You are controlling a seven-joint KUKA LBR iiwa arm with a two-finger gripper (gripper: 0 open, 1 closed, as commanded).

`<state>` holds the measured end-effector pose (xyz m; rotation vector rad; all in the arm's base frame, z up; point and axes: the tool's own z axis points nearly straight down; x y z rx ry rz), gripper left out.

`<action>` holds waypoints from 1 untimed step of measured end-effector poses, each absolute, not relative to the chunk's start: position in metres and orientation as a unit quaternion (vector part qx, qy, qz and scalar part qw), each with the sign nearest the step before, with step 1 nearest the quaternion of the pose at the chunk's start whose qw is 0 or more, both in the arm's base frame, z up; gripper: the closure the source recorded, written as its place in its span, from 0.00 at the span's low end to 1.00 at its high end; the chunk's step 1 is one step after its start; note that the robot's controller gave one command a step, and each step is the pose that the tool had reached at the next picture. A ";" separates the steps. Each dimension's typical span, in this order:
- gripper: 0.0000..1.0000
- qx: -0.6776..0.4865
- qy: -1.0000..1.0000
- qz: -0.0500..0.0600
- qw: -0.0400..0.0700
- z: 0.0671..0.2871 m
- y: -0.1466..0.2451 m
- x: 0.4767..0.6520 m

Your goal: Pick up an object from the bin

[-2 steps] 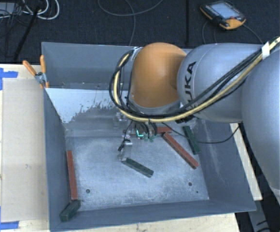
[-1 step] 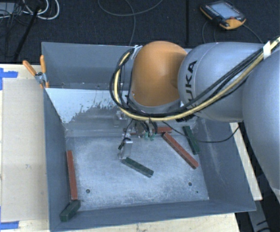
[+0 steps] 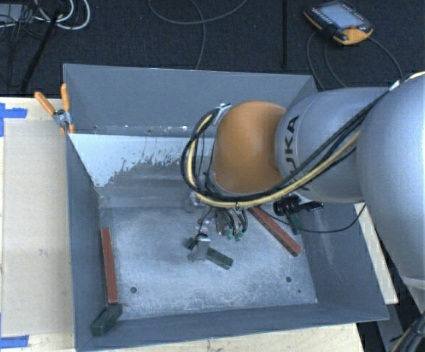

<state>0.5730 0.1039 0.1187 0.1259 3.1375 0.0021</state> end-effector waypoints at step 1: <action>0.00 0.050 0.999 -0.001 -0.003 0.116 0.080 0.560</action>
Offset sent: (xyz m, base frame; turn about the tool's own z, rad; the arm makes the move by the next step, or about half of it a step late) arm -0.0115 -0.0309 -0.0046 -0.0241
